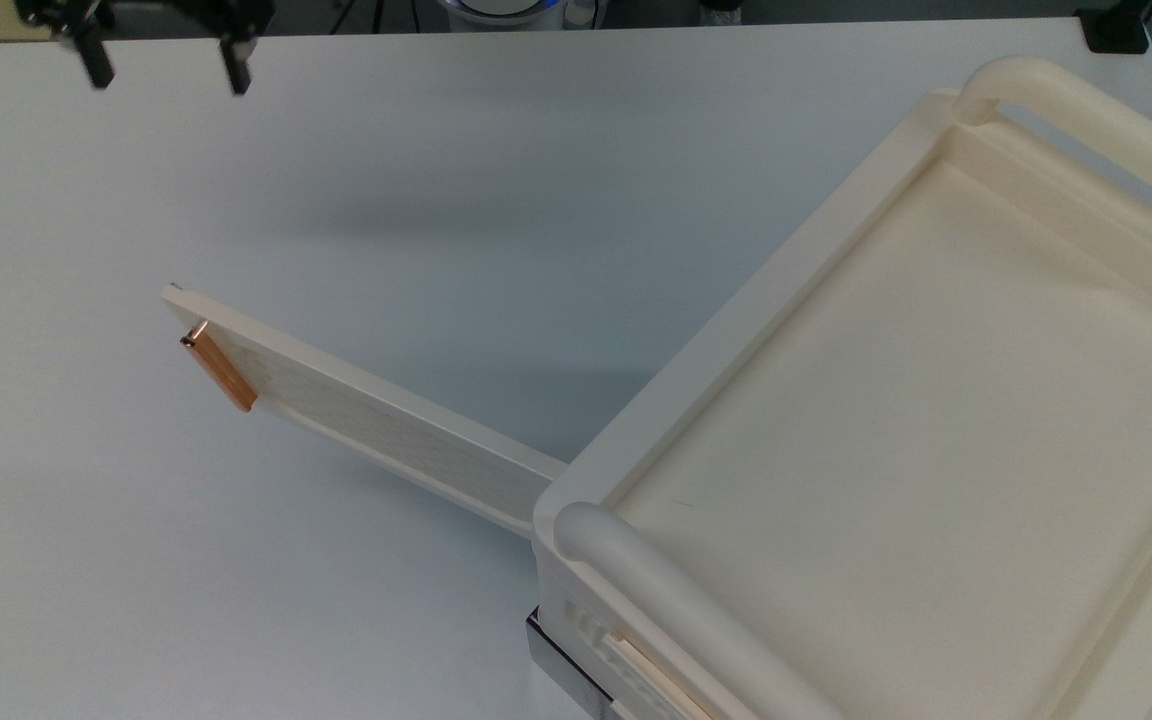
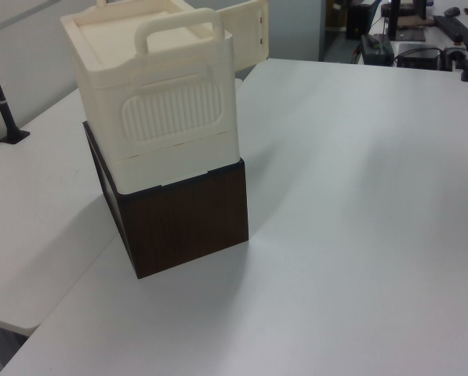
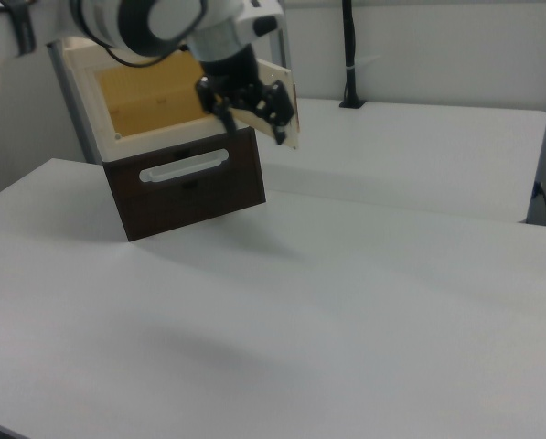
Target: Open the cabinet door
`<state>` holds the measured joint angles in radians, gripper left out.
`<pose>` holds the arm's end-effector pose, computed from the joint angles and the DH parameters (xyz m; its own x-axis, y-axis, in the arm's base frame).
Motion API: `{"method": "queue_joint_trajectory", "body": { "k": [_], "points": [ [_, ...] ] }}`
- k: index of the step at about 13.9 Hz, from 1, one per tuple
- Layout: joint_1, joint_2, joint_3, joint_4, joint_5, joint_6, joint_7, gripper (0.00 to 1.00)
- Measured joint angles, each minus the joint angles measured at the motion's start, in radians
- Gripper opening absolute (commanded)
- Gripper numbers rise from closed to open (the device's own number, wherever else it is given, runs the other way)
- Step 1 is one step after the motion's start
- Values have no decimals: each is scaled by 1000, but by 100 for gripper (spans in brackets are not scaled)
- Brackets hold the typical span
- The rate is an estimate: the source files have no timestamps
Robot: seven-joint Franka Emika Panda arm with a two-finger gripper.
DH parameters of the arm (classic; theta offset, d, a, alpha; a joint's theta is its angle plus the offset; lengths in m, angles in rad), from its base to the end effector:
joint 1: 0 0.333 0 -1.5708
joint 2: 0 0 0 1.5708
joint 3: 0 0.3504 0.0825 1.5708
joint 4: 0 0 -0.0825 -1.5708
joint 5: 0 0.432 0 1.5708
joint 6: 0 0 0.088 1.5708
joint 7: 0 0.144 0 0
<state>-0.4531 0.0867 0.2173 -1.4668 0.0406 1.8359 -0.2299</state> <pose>0.6482 -0.1576 0.6526 0.9581 -0.0129 0.2863 -0.0153 -0.9999 0.0062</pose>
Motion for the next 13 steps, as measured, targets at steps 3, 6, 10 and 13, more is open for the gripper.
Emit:
{"method": "queue_joint_trajectory", "body": {
  "k": [3, 6, 10, 13],
  "points": [
    [56, -63, 1, 0, 0, -167, 72, 100],
    [148, -89, -27, -6, -1, -234, 262, 100],
    [360, -92, -167, -36, -2, -260, 358, 100],
    [450, -92, -219, -73, -9, -231, 330, 100]
  ]
}}
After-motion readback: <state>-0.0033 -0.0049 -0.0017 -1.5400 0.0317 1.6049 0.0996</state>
